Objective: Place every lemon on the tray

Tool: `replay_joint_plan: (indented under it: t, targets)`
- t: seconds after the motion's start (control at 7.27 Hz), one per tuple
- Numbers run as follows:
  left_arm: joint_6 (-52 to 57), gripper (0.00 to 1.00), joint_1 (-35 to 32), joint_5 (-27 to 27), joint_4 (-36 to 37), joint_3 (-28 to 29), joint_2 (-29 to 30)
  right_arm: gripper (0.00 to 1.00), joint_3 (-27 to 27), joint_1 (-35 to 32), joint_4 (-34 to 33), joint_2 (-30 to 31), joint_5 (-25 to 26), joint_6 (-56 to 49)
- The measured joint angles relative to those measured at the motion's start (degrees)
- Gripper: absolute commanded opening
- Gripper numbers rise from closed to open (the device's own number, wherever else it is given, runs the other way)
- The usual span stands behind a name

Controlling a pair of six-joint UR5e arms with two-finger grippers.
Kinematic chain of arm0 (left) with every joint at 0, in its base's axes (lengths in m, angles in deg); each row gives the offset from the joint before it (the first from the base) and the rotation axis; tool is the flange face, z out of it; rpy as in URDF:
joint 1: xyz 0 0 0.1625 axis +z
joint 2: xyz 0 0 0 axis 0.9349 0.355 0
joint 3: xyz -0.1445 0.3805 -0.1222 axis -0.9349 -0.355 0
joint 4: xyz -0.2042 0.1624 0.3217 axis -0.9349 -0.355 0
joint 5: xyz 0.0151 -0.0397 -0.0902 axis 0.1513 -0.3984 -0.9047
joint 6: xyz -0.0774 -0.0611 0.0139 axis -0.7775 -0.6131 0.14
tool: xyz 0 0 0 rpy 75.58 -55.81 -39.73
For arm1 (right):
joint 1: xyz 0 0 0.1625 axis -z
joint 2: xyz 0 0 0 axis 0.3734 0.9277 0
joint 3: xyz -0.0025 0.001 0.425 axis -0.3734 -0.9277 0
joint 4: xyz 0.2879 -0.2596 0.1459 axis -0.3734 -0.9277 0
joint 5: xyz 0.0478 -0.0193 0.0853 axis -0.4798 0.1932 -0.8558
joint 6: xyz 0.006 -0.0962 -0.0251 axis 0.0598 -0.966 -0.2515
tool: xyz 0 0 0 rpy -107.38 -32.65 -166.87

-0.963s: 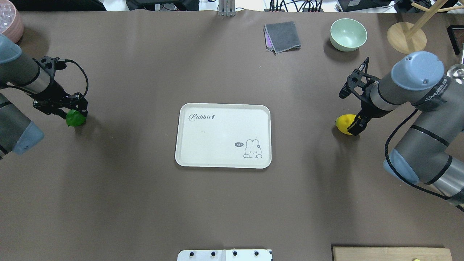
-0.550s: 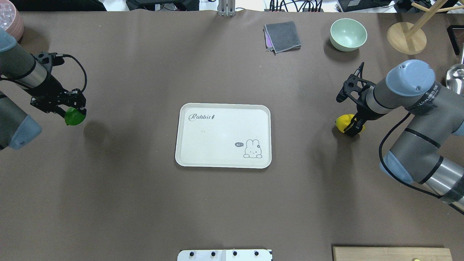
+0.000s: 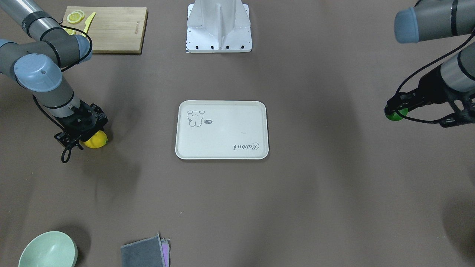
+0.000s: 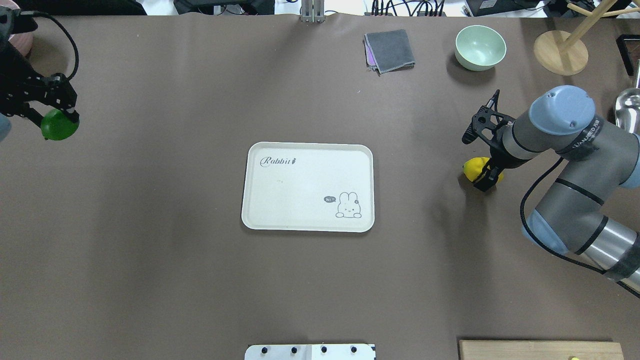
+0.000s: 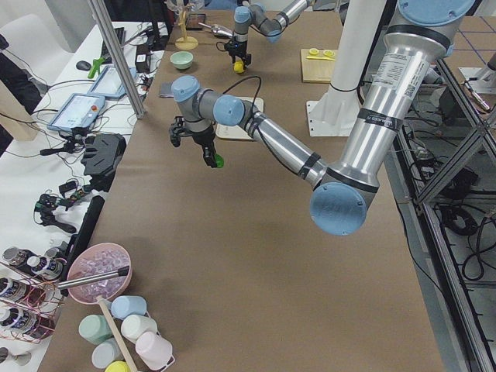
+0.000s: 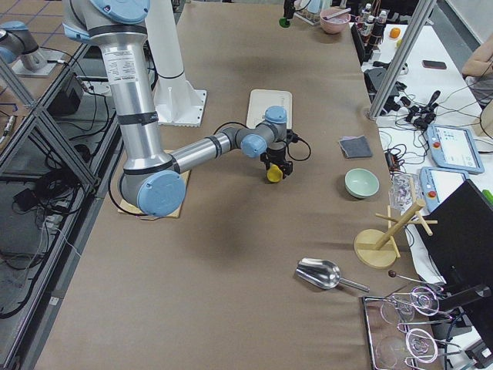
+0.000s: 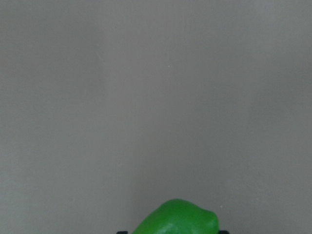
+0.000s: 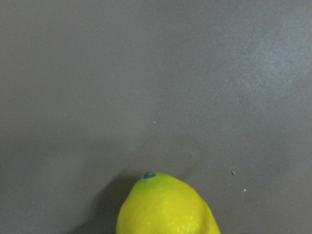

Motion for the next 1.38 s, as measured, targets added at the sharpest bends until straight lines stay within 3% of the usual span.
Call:
replay_joint_plan:
  t: [0.14, 0.28, 0.96, 1.38]
  targets:
    - [0.5, 0.00, -0.3, 0.0, 5.1, -0.9, 3.5, 0.24, 0.0, -0.1, -0.1, 0.0, -0.9, 0.2]
    - [-0.3, 0.00, 0.2, 0.1, 7.5, -1.2, 6.2, 0.22, 0.1, -0.4, -0.1, 0.0, -2.3, 0.4]
    - [-24.4, 0.00, 14.9, 1.9, 7.1, 0.2, 20.5, 0.22, 5.1, -4.0, 0.8, -1.6, -9.9, 8.0]
    - [-31.9, 0.00, 21.4, 5.8, -0.5, 5.8, 23.7, 0.22, 3.5, -2.3, 13.9, -5.4, -6.8, 11.7]
